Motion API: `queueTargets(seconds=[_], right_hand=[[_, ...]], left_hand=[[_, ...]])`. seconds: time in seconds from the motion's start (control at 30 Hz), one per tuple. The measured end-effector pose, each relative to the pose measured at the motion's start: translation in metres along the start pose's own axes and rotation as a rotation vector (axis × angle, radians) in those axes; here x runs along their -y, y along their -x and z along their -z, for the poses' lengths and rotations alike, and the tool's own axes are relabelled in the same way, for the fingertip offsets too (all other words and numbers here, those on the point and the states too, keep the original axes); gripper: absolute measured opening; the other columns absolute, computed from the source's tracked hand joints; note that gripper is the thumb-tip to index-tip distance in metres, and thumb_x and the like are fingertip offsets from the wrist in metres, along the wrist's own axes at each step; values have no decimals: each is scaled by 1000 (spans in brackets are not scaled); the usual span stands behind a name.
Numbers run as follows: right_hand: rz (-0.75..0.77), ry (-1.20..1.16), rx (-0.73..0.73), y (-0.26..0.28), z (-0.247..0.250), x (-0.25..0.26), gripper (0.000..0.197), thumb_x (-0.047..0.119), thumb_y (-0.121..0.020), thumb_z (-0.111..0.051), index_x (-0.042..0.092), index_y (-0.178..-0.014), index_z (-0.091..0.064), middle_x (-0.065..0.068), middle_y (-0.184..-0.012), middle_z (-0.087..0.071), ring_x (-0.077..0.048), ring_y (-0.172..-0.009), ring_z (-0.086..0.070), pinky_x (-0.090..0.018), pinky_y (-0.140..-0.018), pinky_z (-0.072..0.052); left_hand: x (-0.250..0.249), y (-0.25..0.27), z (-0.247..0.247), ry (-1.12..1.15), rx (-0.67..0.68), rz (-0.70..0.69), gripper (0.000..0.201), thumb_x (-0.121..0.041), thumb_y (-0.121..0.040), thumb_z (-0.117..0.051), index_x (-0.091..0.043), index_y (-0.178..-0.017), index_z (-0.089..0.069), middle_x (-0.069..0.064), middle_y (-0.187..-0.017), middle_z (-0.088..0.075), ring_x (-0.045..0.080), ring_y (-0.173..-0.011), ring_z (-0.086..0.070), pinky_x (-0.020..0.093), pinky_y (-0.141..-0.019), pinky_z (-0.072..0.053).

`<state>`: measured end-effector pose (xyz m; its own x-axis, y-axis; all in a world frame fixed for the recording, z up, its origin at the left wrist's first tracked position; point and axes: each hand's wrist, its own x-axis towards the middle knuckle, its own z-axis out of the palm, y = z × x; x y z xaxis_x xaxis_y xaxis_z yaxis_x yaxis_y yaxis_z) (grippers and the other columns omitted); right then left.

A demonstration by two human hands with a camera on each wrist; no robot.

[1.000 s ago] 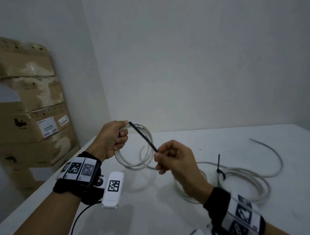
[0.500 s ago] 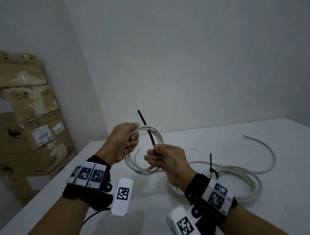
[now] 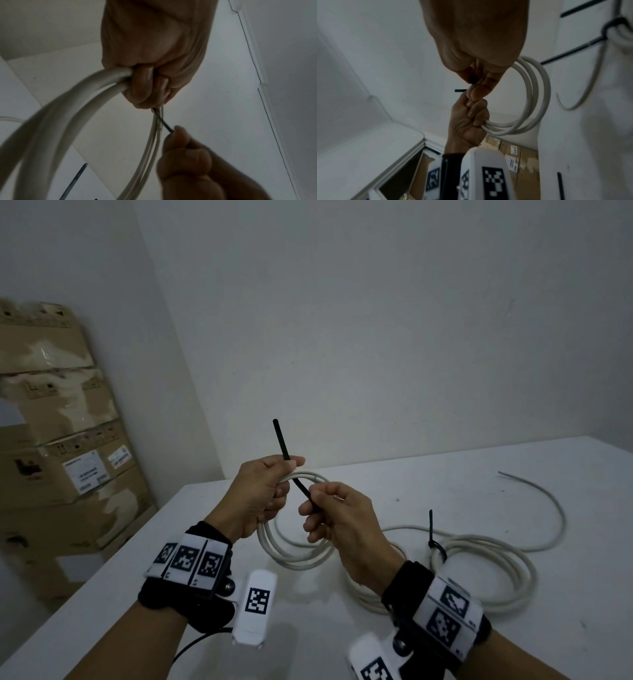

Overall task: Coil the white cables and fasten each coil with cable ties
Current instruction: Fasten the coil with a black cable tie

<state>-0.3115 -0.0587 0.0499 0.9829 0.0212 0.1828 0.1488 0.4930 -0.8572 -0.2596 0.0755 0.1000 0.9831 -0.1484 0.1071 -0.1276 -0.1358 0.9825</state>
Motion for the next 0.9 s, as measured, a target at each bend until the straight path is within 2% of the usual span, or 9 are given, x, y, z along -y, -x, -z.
queueTargets(seconds=[0.1, 0.2, 0.27, 0.43, 0.53, 0.63, 0.7, 0.8, 0.9], right_hand=[[122, 67, 127, 6, 3, 4, 13, 11, -90, -60, 2, -98, -65, -12, -81, -70, -23, -69, -67, -27, -60, -54], [192, 57, 246, 4, 10, 13, 22, 4, -88, -58, -1, -109, -62, -17, -96, -72, -28, -89, -69, -31, -76, -57], [237, 91, 257, 1, 11, 22, 18, -3, -91, -52, -2, -106, -61, -17, -92, -73, -27, -85, -71, -30, -74, -58], [364, 332, 179, -9, 8, 37, 24, -2, -93, -50, 13, -90, -68, 3, -68, -67, -10, -65, -62, -22, -59, -49], [405, 411, 173, -9, 4, 36, 26, -3, -92, -53, 18, -85, -67, 7, -78, -65, 2, -69, -57, -14, -65, -44], [387, 404, 201, -8, 7, 37, 25, -2, -92, -53, 17, -86, -67, 10, -82, -67, -2, -77, -60, -16, -69, -45], [385, 410, 218, -7, 10, 39, 24, 0, -92, -53, 17, -85, -68, 3, -77, -68, -9, -76, -61, -20, -67, -46], [406, 377, 212, -4, 9, 38, 21, -2, -90, -55, 13, -85, -69, -8, -73, -66, -10, -68, -60, -16, -67, -47], [399, 401, 128, -5, 9, 33, 18, 0, -90, -58, 13, -91, -69, -11, -73, -66, -8, -61, -58, -16, -57, -44]], left_hand=[[3, -1, -1, -1, -8, -1, 22, -20, -98, -49, -13, -109, -67, -1, -49, -34, 9, -35, -25, 14, -37, -19], [4, 0, -2, 24, 14, -14, 22, -19, -97, -50, -13, -112, -65, 3, -52, -36, 8, -33, -26, 14, -35, -21], [4, 1, -3, 49, 35, -17, 21, -17, -96, -51, -11, -112, -64, 3, -51, -36, 8, -33, -24, 14, -36, -19], [5, 5, -12, 32, 72, -42, 26, -13, -96, -44, -14, -112, -65, 1, -51, -37, 9, -35, -24, 14, -39, -18], [5, 6, -11, 79, 80, -42, 24, -17, -98, -46, -13, -113, -65, 0, -50, -36, 9, -36, -24, 13, -38, -18], [7, 5, -9, 86, 58, -29, 24, -19, -98, -47, -13, -113, -64, 1, -50, -36, 10, -35, -24, 13, -39, -18], [11, 5, -8, 85, 40, -27, 22, -17, -98, -45, -13, -108, -64, 2, -51, -36, 10, -35, -24, 13, -39, -18], [17, 8, -9, 75, 61, -54, 24, -15, -98, -45, -14, -85, -65, 3, -52, -35, 11, -36, -24, 16, -41, -16], [22, 11, -16, 34, 70, -109, 23, -12, -98, -45, -6, -92, -66, 3, -50, -32, 11, -38, -22, 19, -42, -16]])
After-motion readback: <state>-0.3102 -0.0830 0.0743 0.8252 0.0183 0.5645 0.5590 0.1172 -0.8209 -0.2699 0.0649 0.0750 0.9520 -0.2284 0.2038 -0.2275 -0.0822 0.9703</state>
